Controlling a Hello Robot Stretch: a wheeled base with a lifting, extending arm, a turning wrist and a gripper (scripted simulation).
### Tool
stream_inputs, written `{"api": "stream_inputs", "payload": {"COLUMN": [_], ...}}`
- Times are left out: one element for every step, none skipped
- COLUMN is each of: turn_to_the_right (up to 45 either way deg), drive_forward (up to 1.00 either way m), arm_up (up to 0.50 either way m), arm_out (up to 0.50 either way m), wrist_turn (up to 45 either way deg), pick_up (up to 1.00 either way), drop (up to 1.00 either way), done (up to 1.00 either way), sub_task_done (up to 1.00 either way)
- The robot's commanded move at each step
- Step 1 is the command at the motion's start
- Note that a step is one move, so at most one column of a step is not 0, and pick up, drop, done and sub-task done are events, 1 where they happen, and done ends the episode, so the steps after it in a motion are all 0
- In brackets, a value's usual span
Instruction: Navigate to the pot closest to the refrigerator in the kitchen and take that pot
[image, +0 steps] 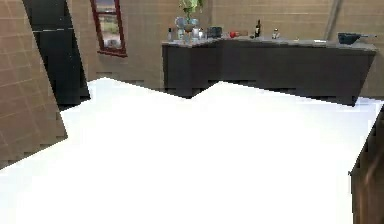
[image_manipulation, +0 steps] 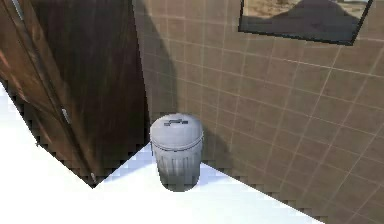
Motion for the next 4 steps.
{"api": "stream_inputs", "payload": {"turn_to_the_right": [0.0, -30.0, 0.0, 0.0], "drive_forward": [0.5, 0.0, 1.0, 1.0], "arm_up": [0.0, 0.0, 0.0, 0.0], "arm_out": [0.0, 0.0, 0.0, 0.0], "wrist_turn": [0.0, 0.0, 0.0, 0.0], "pick_up": [0.0, 0.0, 0.0, 0.0], "drop": [0.0, 0.0, 0.0, 0.0], "done": [0.0, 0.0, 0.0, 0.0], "sub_task_done": [0.0, 0.0, 0.0, 0.0]}}
